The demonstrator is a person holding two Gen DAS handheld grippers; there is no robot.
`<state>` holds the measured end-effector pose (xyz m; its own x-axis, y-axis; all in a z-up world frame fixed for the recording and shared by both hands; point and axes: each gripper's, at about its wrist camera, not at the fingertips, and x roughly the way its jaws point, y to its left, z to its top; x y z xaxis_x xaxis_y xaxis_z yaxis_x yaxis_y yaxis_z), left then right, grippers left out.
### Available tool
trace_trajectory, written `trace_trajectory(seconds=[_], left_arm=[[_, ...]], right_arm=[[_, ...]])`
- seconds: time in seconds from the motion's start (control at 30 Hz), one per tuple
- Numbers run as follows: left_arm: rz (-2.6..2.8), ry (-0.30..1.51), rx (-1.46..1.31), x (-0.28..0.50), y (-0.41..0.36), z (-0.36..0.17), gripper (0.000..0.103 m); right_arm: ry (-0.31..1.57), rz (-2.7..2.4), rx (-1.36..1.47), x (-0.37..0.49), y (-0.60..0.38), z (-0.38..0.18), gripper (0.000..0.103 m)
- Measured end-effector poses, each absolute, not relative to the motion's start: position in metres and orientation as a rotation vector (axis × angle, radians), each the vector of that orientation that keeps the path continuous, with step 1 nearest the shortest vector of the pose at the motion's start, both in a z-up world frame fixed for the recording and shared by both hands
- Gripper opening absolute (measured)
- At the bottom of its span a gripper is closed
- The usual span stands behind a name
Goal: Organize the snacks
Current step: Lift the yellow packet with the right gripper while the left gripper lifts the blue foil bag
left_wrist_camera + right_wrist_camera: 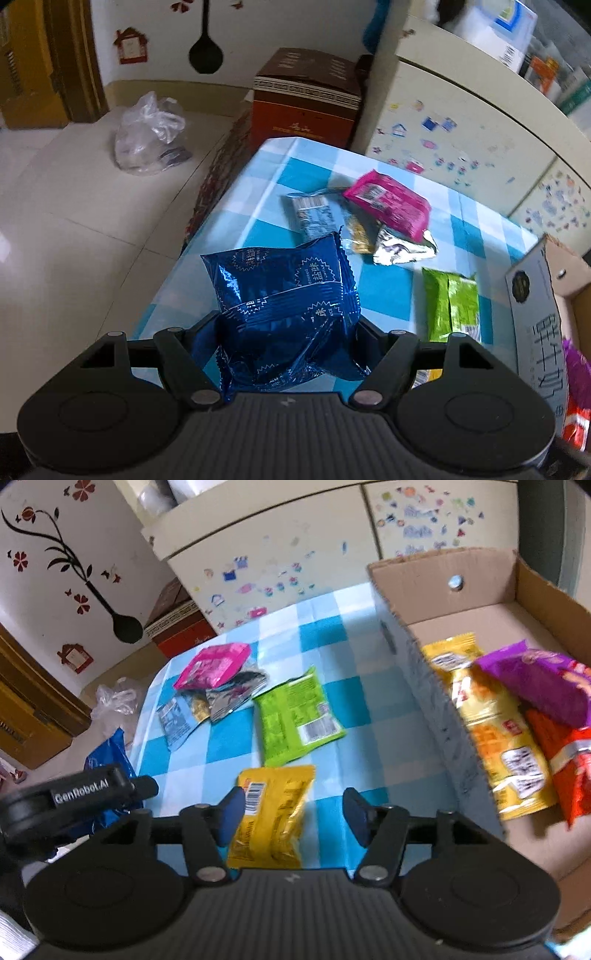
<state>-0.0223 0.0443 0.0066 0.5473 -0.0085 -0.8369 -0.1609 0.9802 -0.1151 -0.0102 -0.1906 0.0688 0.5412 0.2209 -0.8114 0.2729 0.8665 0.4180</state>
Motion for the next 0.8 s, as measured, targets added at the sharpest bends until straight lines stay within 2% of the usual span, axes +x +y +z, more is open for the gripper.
trace_trajectory(seconds=[0.1, 0.4, 0.47, 0.5, 0.6, 0.8], left_arm=[[0.094, 0.981, -0.212, -0.021, 0.05, 0.008, 0.079], [0.081, 0.974, -0.259, -0.017, 0.055, 0.007, 0.079], [0.082, 0.981, -0.264, -0.015, 0.055, 0.005, 0.079], [0.08, 0.985, -0.271, -0.015, 0.055, 0.004, 0.079], [0.077, 0.987, -0.28, -0.014, 0.055, 0.004, 0.079], [0.076, 0.964, -0.285, -0.017, 0.054, 0.012, 0.079]], right_arm=[[1.028, -0.024, 0.5, -0.006, -0.176, 0.062, 0.07], [1.021, -0.066, 0.198, -0.004, -0.126, 0.043, 0.072], [1.01, -0.076, 0.155, -0.005, -0.121, 0.042, 0.068], [1.002, -0.075, 0.144, -0.004, -0.12, 0.042, 0.061], [0.999, -0.065, 0.158, -0.003, -0.123, 0.043, 0.054], [0.99, -0.042, 0.217, -0.003, -0.129, 0.053, 0.051]])
